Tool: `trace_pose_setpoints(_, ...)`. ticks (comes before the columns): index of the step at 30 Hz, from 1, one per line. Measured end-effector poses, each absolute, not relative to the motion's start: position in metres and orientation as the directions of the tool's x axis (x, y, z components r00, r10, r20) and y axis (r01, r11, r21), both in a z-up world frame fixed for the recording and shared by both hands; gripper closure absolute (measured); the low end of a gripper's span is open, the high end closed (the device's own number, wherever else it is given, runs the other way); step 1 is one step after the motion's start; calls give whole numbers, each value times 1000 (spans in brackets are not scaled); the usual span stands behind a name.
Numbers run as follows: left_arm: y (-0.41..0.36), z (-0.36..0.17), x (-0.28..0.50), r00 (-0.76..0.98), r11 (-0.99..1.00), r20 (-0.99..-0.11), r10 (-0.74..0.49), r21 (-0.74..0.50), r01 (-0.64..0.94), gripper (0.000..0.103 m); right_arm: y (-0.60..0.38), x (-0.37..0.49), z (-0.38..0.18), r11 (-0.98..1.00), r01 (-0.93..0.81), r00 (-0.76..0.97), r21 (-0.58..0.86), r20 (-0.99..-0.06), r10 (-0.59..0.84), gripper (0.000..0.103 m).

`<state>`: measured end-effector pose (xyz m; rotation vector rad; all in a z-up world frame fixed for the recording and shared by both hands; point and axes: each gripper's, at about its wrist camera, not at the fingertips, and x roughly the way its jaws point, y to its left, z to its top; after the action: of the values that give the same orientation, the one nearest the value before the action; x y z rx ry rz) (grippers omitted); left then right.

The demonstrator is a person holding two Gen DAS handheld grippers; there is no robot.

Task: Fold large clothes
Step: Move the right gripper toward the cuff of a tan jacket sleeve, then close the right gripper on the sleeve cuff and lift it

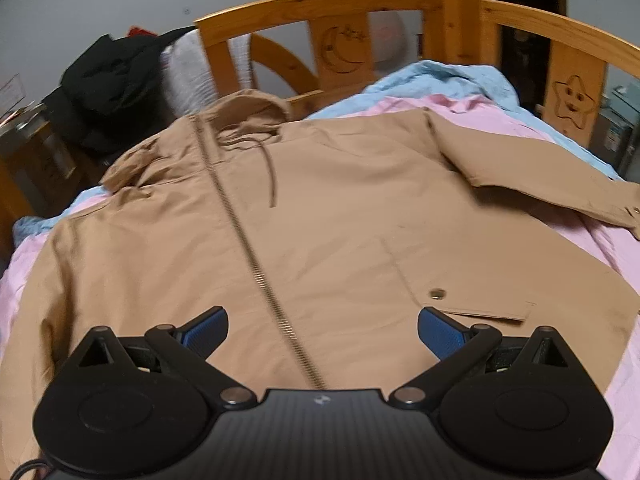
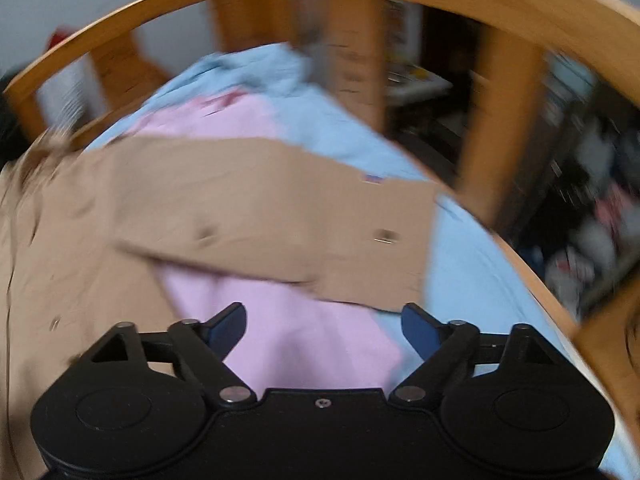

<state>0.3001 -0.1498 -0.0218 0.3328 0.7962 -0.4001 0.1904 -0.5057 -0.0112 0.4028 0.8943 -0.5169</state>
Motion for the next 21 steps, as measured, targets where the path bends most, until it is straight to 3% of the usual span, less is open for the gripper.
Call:
trace_pose_setpoints(4,-163,-23,298,611,858,-751,-252,120,500,0,-546,174,-29,693,688,515,215,-818,-257,31)
trace_pose_setpoints(5,-165,-23,297,608,856,-752,-255,117,503,0,-553,174,-35,678,697,516,233,-820,-249,39)
trace_pose_setpoints(13,-172,-9,296,612,857,-741,-276,99,506,0,-569,190,-62,593,764,482,255,-837,-260,63)
trace_pose_setpoints(15,-170,-2,297,616,862,-733,-288,81,500,0,-569,193,-57,580,777,480,245,-827,-294,82)
trace_pose_setpoints(19,-162,17,304,611,865,-718,-333,25,501,0,-569,197,-39,605,762,515,230,-782,-352,86)
trace_pose_setpoints(20,-159,22,306,604,860,-711,-359,-1,511,1,-566,198,-30,628,749,528,214,-764,-370,103)
trace_pose_setpoints(21,-153,29,308,587,843,-694,-418,-55,535,1,-560,202,-15,662,726,546,188,-742,-388,103)
